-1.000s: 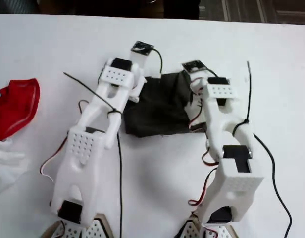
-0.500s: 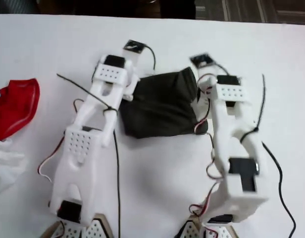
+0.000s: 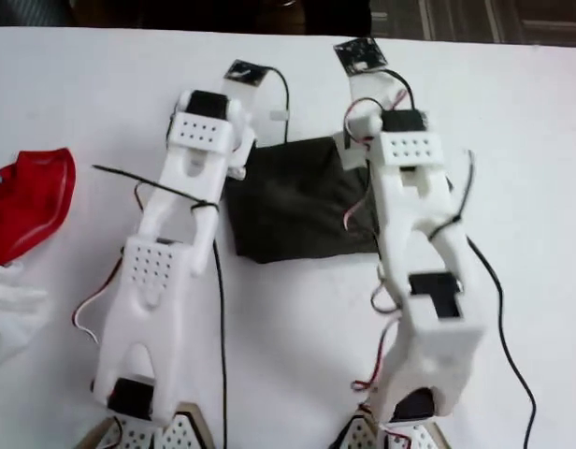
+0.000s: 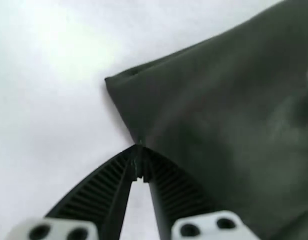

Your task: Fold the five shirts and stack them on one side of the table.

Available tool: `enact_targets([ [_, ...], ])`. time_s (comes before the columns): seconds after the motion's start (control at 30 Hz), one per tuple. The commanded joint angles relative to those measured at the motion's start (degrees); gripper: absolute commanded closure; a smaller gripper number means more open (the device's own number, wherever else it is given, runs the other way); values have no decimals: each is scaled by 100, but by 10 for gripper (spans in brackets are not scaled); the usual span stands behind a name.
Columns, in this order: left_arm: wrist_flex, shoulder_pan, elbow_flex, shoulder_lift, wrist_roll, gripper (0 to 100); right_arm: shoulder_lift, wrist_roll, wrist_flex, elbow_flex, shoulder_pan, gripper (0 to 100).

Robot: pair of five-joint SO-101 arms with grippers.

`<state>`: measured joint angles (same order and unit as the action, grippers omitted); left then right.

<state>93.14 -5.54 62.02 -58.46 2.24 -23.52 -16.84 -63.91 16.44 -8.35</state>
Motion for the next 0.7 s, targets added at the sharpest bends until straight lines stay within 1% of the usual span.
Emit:
enact_targets([
  [0.0,-185,62,224,-158,-35,973,-927,70,-356,1468,4,981],
  [0.23,-308,79,233,-510,-44,973,-2668,62,-1174,3842,48,981],
  [0.33,-299,114,233,-510,-44,973,-3257,53,-1411,4615,215,981],
  [0.5,-273,176,233,-519,-44,973,-3846,26,-2000,5723,611,981],
  [0.67,-264,149,233,-501,-53,973,-4092,18,-2519,6514,673,981],
])
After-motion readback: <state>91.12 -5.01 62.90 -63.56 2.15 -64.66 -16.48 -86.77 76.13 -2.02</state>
